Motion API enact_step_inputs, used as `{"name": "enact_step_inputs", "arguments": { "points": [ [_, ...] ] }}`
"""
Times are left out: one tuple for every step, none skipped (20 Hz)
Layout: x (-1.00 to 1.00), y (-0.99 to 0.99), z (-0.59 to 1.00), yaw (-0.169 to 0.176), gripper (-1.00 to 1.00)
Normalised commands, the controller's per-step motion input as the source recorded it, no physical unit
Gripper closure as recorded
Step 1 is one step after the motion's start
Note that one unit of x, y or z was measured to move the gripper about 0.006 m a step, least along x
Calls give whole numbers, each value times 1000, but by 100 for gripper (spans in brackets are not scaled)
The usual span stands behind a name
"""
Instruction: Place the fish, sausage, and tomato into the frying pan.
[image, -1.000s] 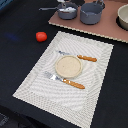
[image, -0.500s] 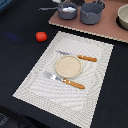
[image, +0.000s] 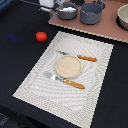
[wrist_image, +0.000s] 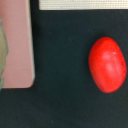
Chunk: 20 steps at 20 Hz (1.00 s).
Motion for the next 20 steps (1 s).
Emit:
{"name": "enact_step_inputs", "arguments": {
  "points": [
    [-660,-406,-220,5,-100],
    [-700,-254,-251,3,-100],
    [-691,-151,-260,7,-100],
    [-700,-146,-269,14,-100],
    [-714,-189,-266,23,-100],
    [-749,-163,-260,46,-100],
    [-683,-109,-217,80,-100],
    [-634,-77,-214,109,-100],
    [-634,-137,-240,132,-100],
    [-554,-169,-257,151,-100],
    [-489,-203,-243,161,-100],
    [-431,-263,-211,160,-100],
    [-389,-309,-171,160,-100],
    [-329,-323,-151,172,-100],
    [-317,-300,-129,172,-100],
    [-277,-291,-100,163,-100],
    [-194,-291,-94,140,-100],
    [-123,-269,-117,118,-100],
    [-89,-280,-197,110,-100],
    [-117,-283,-291,107,-100]
  ]
}}
